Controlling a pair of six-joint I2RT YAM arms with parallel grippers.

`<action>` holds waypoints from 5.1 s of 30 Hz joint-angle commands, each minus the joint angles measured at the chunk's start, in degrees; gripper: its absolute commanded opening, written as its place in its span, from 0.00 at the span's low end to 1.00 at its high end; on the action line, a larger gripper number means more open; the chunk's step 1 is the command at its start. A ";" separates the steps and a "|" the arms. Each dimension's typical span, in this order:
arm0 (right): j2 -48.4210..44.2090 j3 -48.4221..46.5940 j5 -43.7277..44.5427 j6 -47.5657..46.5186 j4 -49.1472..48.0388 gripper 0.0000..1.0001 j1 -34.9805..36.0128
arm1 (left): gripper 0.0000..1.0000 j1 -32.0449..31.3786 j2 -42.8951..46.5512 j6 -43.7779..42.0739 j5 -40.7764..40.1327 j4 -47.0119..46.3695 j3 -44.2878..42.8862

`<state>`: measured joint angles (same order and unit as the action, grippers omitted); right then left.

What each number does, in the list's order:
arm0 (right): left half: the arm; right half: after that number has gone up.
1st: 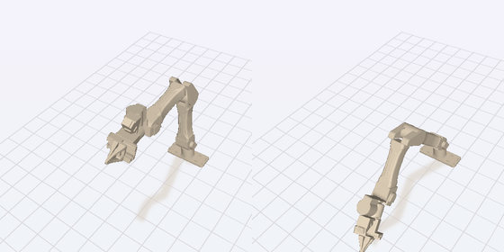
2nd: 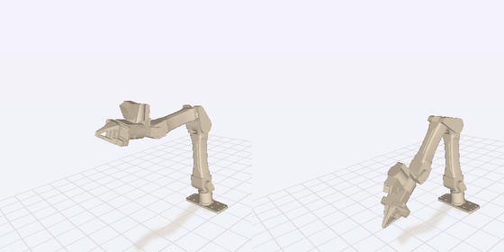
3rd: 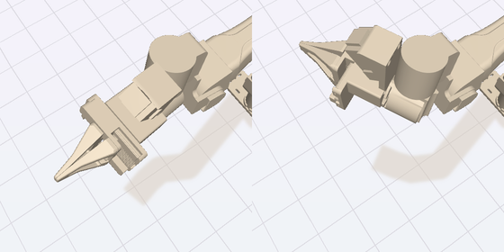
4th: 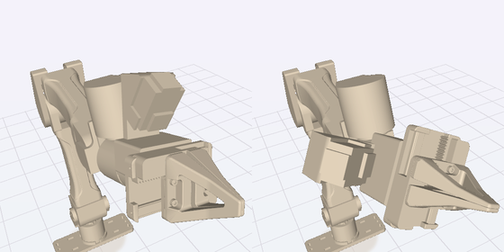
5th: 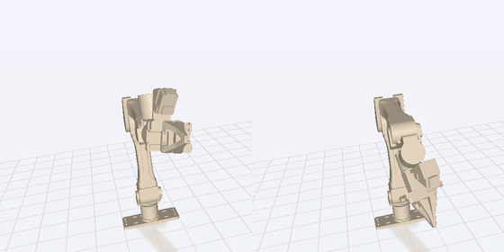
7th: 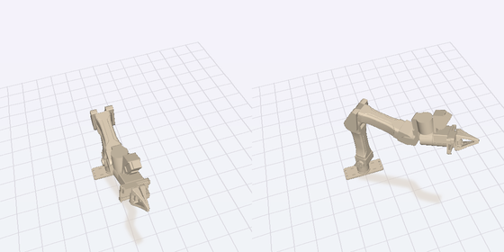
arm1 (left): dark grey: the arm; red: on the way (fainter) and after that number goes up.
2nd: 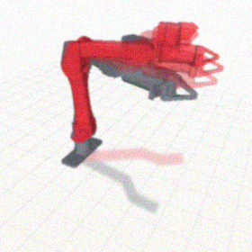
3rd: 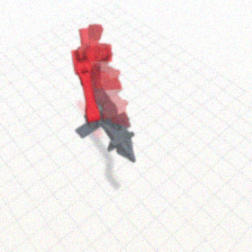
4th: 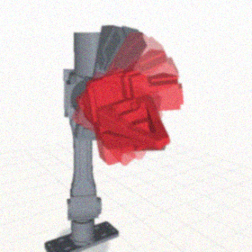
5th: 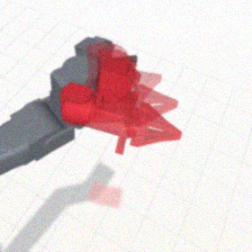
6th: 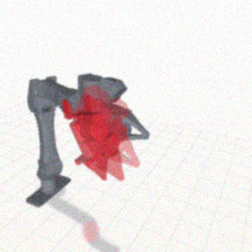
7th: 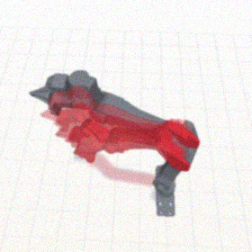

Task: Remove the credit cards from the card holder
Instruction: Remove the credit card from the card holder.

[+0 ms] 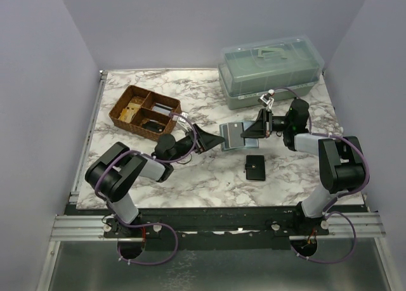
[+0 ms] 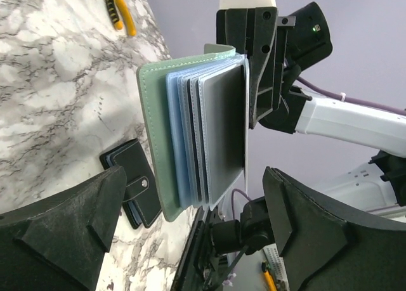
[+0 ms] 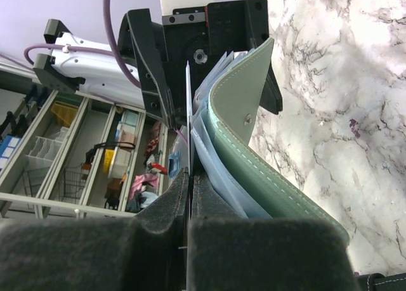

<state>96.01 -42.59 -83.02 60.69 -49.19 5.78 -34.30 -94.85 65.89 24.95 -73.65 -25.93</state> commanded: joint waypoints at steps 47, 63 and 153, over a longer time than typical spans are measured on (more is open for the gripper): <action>-0.86 -0.63 -1.70 -1.97 0.94 0.00 -0.32 | 0.00 5.56 -4.33 14.50 12.01 -21.26 -2.41; -0.94 0.15 -1.70 0.08 -1.82 0.00 -0.77 | 0.00 7.60 -0.91 16.07 13.99 -21.30 -2.24; -1.89 1.30 -4.03 7.88 -16.32 0.00 -4.73 | 0.00 3.90 -7.48 4.68 -0.31 -6.73 9.02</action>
<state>95.22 -41.98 -85.43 69.01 -63.86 1.39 -29.61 -100.47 73.49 30.85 -81.41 -17.78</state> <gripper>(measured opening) 0.008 0.080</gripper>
